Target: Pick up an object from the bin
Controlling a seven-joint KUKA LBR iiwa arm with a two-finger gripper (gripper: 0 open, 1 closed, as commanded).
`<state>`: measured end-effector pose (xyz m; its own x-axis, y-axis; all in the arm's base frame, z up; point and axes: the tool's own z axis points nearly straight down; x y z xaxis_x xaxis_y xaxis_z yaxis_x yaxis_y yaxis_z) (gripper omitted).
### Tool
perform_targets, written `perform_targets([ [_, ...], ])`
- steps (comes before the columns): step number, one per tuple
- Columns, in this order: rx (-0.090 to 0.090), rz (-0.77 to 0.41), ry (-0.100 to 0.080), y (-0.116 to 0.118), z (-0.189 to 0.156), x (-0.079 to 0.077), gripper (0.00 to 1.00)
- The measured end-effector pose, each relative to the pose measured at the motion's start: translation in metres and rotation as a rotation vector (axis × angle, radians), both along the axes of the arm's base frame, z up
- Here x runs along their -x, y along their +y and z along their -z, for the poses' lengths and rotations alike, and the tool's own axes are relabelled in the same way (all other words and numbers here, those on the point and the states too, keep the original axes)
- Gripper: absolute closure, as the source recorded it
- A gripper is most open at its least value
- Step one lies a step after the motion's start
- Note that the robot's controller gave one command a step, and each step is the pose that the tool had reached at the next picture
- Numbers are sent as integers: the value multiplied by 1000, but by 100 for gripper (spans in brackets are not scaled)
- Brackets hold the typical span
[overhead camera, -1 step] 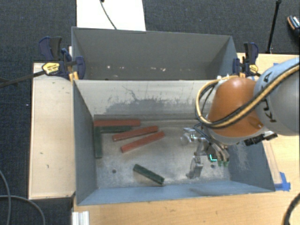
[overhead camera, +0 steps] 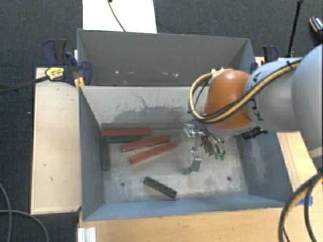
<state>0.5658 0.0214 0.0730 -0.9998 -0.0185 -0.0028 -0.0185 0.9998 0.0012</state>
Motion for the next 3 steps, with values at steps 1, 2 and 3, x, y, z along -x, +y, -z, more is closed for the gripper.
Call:
perform_targets([
  [1, 0, -221, 4, 36, 3, 61, 0],
  [2, -4, -333, -2, 139, -27, 89, 0],
  [3, 2, -268, -1, 101, 3, 75, 0],
])
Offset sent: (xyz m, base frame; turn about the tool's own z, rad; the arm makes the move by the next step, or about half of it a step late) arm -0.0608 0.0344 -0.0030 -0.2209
